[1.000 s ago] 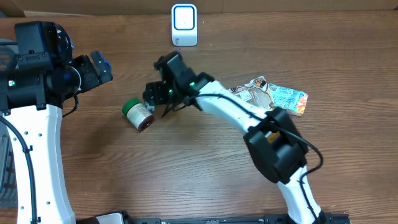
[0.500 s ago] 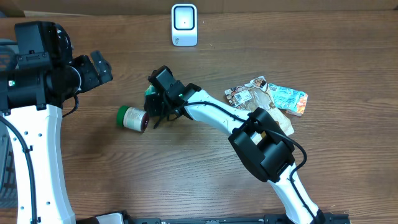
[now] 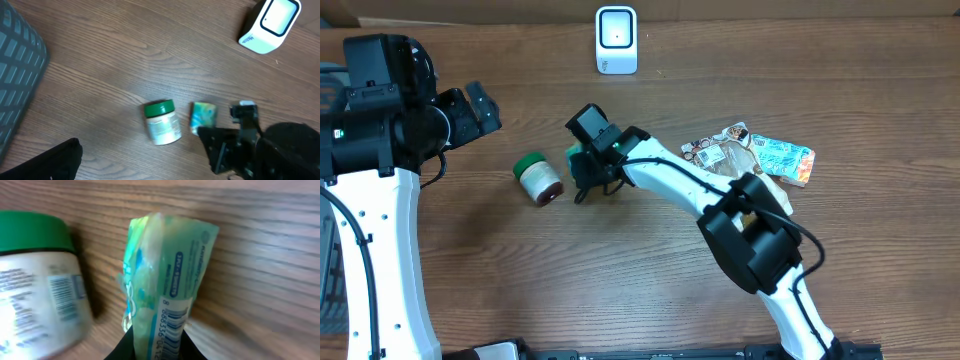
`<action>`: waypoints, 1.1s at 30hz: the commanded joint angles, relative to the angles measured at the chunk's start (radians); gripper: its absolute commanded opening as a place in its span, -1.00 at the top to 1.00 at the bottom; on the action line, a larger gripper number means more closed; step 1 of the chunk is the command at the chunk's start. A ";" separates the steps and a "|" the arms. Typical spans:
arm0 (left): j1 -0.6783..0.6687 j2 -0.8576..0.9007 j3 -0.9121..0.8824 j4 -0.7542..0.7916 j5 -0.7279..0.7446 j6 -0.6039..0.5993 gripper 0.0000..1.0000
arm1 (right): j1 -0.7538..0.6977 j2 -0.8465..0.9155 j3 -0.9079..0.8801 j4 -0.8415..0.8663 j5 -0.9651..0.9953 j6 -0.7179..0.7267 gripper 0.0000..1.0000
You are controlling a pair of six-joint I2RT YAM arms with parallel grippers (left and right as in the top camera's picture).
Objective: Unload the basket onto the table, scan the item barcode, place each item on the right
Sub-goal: 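Reach the right gripper to the small green tube beside the jar, then grasp the small green tube with the right gripper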
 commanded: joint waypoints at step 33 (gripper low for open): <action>0.005 -0.012 0.015 0.000 -0.006 0.008 -0.99 | 0.125 -0.042 0.050 -0.391 0.541 -0.039 -0.50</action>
